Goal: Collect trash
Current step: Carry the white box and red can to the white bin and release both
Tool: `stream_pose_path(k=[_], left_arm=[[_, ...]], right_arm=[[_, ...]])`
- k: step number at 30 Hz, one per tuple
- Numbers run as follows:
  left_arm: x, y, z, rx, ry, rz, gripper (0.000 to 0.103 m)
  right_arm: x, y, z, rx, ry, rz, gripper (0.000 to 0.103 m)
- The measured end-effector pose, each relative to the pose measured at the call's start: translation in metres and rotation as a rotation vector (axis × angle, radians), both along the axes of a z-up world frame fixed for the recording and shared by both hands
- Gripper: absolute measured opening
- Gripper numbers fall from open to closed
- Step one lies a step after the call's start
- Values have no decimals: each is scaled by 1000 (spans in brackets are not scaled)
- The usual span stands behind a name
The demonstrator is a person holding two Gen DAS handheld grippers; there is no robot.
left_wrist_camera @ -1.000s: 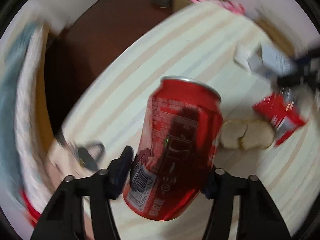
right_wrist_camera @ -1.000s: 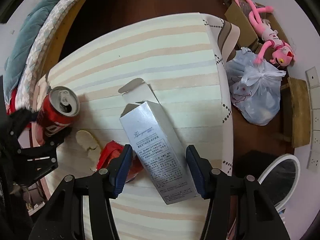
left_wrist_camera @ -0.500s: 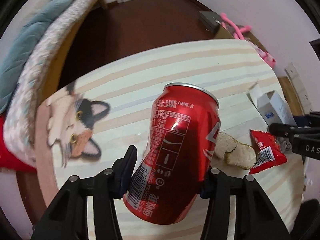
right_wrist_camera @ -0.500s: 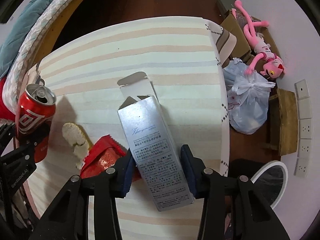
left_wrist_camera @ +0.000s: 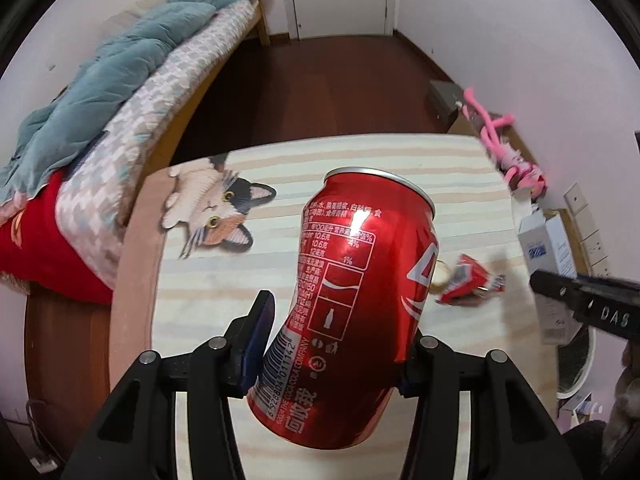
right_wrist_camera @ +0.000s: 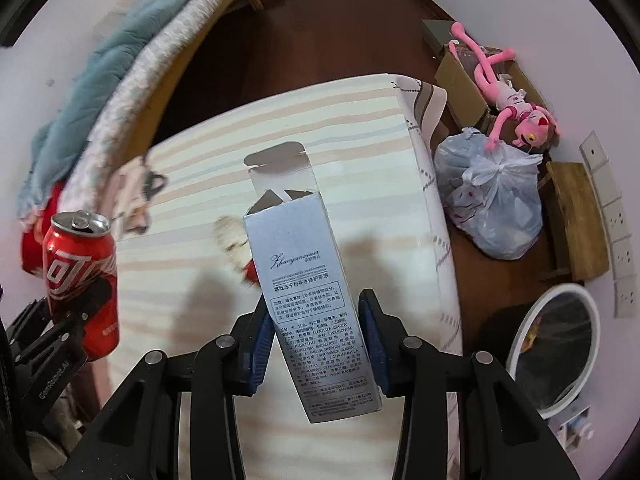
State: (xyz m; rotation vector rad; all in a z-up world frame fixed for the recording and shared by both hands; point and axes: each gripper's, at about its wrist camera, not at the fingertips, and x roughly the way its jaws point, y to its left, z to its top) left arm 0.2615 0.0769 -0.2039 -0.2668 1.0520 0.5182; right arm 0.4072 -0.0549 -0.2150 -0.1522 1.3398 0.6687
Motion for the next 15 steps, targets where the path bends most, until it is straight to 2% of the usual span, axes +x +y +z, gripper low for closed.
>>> stream_pose_path(k=[7,11,15], left_arm=[[-34,-33,37,29,-66,7,47],[-50,-57,52,18,-93,-15,47],[-53,-91,66,20,-114,-77,47]], right_arm=[[-62,-43,46,105,-26,-4,43],[-82,-75,69,159,-48,-16,42],[-92,-114,92,206,-72,-51,42]])
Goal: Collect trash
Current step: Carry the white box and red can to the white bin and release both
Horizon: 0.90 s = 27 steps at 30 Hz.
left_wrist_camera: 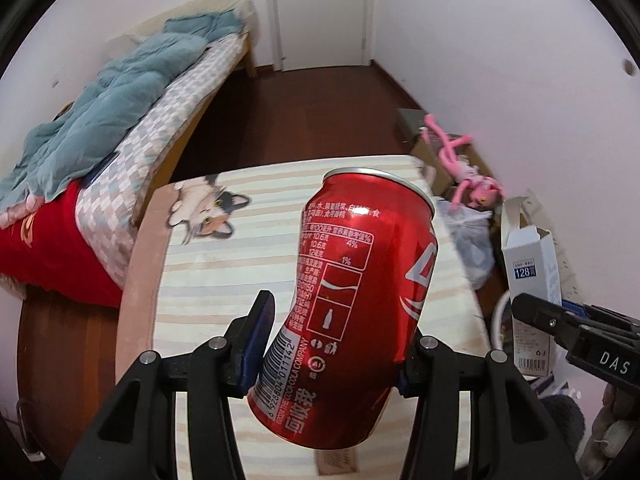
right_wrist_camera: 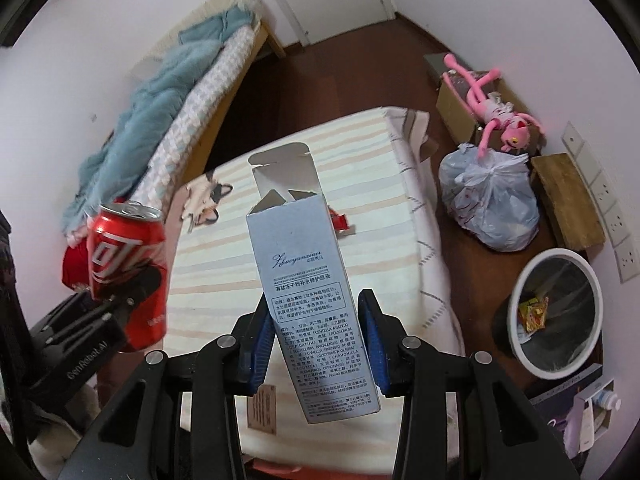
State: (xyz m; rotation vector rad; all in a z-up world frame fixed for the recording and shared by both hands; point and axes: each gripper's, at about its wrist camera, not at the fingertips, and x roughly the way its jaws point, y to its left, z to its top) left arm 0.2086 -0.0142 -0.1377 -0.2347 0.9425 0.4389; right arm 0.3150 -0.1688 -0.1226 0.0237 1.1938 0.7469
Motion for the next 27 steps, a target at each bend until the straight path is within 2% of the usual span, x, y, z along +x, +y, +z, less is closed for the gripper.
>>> stream_pose_path(k=[4,9,12,16,19,22,25,27], left_arm=[[12,-39,12,4,-16,-83,47],[52,-102,26,-2,-33,-223,47],[80,-140,29,-15,-37,-302,47],[130,-201,18,-38,-2,-431,47],[171,-246,-9,-75,77,-528,47],[209,-285,-48,-105,187,-608,47],[242,-315,-98,-166,328,-674,47],[262,-326,-143,-211,454,-696,47]], right_arm=[[3,-50,18,33,-14,-61,42],[20,-122,31,39,-34,-165,42],[37,-173,28,23,-37,-256,42],[67,-236,2,-25,-9,-383,42],[93,-282,-33,-67,58,-464,42],[117,-323,-85,-109,162,-530,42],[137,-350,-135,-143,263,-568,42],[145,-358,-165,-162,319,-574,42]])
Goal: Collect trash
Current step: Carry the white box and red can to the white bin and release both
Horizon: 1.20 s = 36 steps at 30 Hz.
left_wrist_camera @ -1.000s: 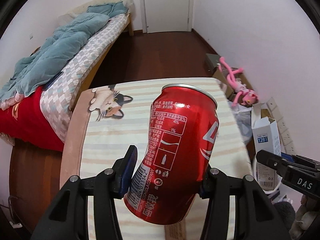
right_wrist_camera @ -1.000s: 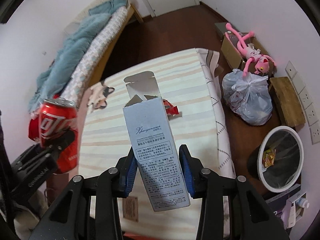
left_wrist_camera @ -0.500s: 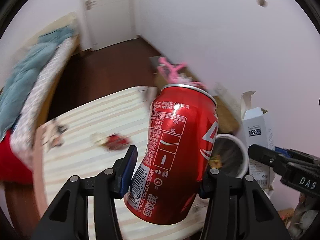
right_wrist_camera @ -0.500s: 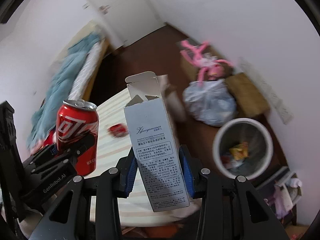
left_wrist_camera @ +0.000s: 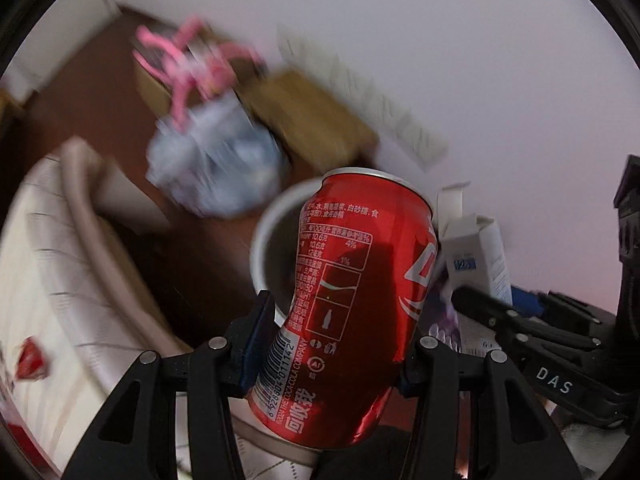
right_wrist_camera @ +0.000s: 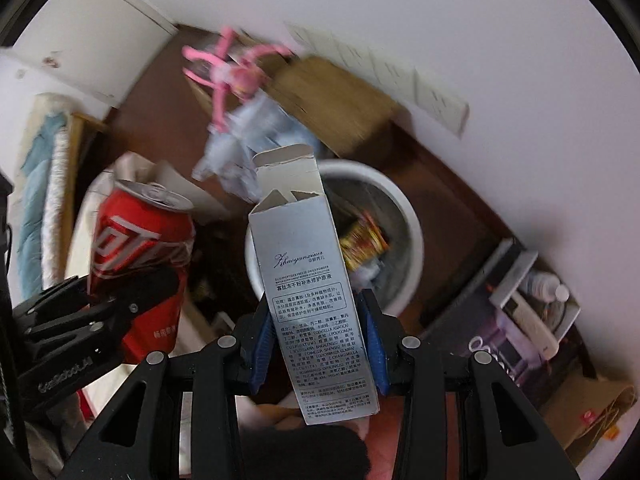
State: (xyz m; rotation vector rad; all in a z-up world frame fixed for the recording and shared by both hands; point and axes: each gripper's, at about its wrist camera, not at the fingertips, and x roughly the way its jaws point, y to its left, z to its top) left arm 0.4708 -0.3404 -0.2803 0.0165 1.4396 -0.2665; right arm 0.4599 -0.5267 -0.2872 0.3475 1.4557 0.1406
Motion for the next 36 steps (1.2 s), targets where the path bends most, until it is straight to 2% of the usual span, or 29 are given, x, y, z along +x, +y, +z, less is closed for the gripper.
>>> stream_pose_path(k=[3,6,12,16,18,19,20,21,22,23,25,27,36], left_arm=[[22,-7,-52,7,133,-4,47],[39,-15,-89,23,211,-1,47],[59,-17,-133,22,308,28,47],[61,-14,-138,30,324,66,48],[60,-12,-135,25,313,75,52],[59,-11,-132,26,306,79,62],[59,-10,-129,23,296,81,75],[58,-9,-125,23,284,84,80],[60,-6,-122,24,277,87,86],[59,-4,-119,23,269,93,94],[57,2,-113,35,249,105,101],[55,8,-106,38,225,117,101],[38,21,-85,100,138,121,101]], right_arm=[[16,-8,-49,-5,91,-10,42],[24,-11,-86,-21,157,-8,42],[33,-12,-132,-68,233,13,42],[38,-10,-146,-78,255,24,42],[40,-6,-147,-79,265,32,43],[41,-5,-148,-81,271,29,43],[42,-4,-148,-83,275,24,48],[41,-4,-147,-88,276,18,64],[41,-4,-145,-92,273,11,71],[40,-4,-143,-93,265,8,76],[38,-4,-138,-108,253,6,80],[37,-2,-132,-128,246,12,103],[26,8,-95,-187,158,23,103]])
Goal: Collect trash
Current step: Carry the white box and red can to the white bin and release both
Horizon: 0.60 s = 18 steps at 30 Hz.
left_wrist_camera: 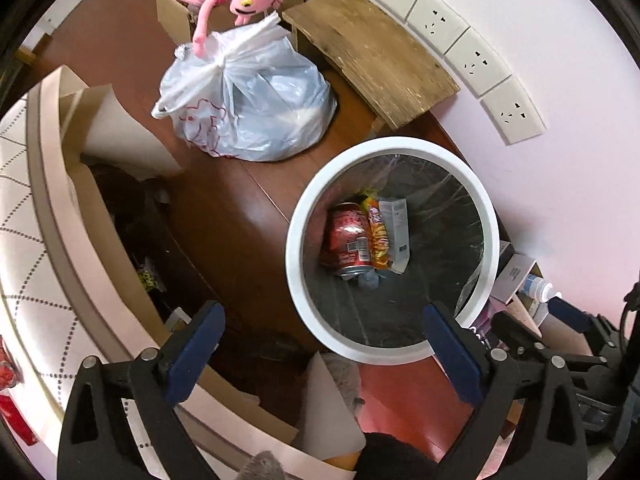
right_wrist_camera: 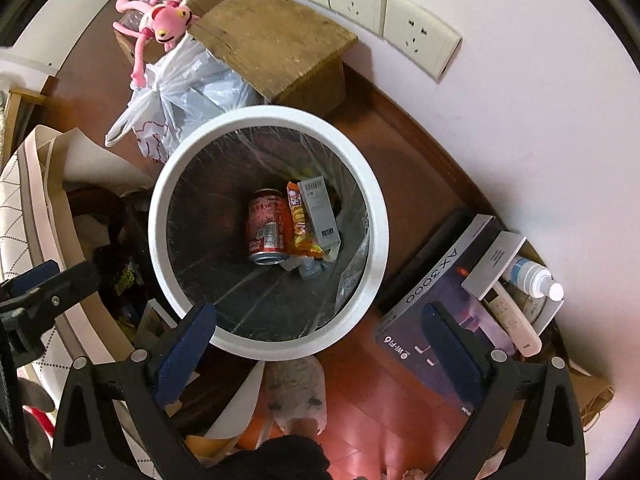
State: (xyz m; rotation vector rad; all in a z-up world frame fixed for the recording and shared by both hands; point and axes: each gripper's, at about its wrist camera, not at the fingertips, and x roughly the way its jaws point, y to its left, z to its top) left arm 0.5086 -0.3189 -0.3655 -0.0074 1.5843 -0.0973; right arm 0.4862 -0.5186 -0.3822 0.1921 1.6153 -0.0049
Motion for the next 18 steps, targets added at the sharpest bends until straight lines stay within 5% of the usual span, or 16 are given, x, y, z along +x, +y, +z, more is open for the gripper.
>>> stream_pose_path(k=[18], left_arm=[[-51,15,83,92,-234,3,101]], right_arm=[[-49,4,98,-29,-174,-26,103]])
